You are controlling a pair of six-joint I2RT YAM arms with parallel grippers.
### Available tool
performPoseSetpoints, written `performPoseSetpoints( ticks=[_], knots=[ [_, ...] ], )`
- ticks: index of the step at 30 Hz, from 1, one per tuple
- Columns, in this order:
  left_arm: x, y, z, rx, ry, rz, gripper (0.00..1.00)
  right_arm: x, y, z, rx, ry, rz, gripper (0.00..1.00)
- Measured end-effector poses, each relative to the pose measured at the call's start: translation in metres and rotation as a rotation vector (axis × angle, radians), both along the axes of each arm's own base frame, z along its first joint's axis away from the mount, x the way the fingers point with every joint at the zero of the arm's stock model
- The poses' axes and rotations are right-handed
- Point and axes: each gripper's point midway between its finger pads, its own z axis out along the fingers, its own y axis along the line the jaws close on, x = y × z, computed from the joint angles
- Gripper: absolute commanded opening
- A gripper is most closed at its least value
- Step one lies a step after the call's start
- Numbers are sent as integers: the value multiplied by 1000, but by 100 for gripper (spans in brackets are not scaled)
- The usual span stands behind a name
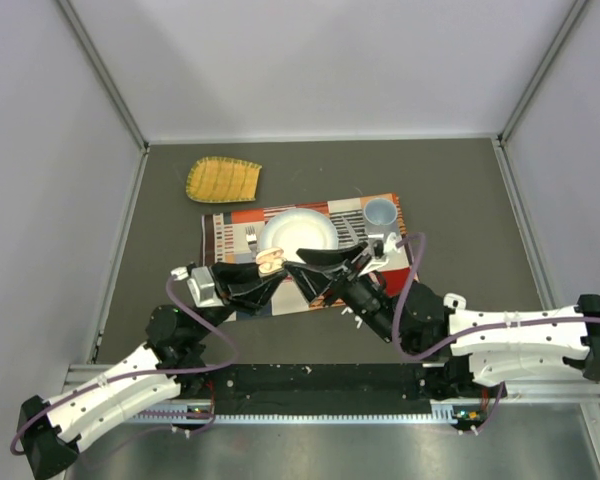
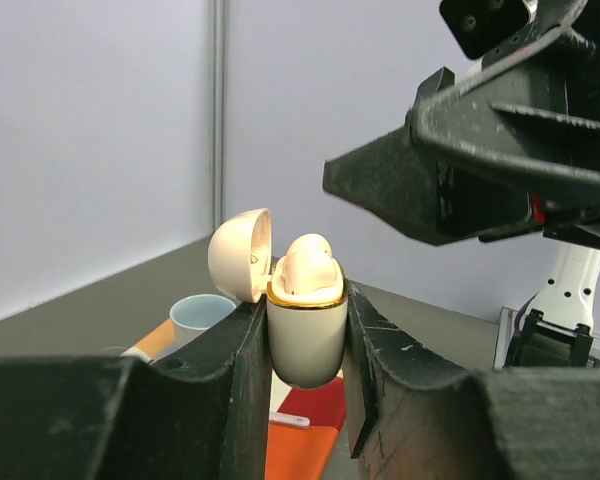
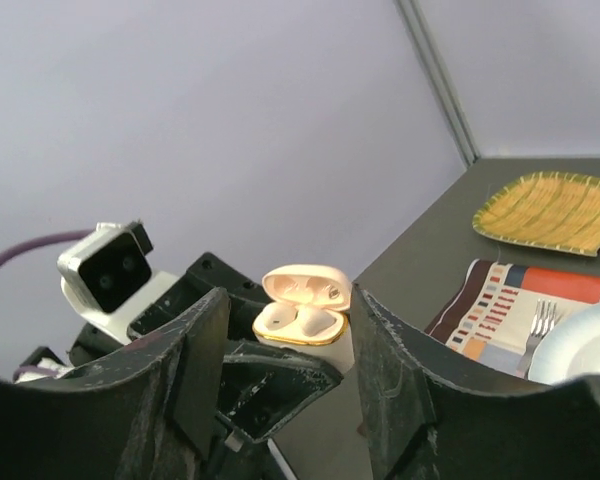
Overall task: Insert the wireless bluetooth earbuds into the charging case
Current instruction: Close the charging case with the earbuds.
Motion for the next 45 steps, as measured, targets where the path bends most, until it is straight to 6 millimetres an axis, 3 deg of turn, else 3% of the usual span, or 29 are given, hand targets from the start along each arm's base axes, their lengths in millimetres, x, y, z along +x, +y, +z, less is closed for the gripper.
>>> performPoseSetpoints(
  ticks=[2,4,7,14,15,20,26,30,34,42,45],
  knots=[
    [0,0,0,0,-1,0,0,3,-11,8,24,11,-28,59],
    [-1,1,1,-2,-2,-1,0,5,-20,14,48,26,-46,69],
    [0,0,0,1,1,-1,0,11,-35,13,60,88,-87,77],
    [-3,-2,-9,29,28,-19,0,40,-59,-28,-51,318,-213,89],
    [-3,-1,-10,33,35,-23,0,44,-62,-32,-66,348,-218,98],
    [-6,-1,-14,48,58,-37,0,81,-86,-43,-70,530,-201,99],
    [-9,-5,-22,80,95,-64,0,64,-89,-59,-177,627,-118,99],
    [-13,-7,-21,99,112,-89,0,68,-88,-58,-264,659,-140,99],
    [-16,-9,-21,107,116,-108,0,71,-102,-75,-321,689,-208,99],
    [-20,-16,-30,143,137,-154,0,62,-132,-82,-128,629,-211,99],
    [-24,-24,-38,182,148,-197,0,63,-127,-80,-133,618,-197,99]
  ],
)
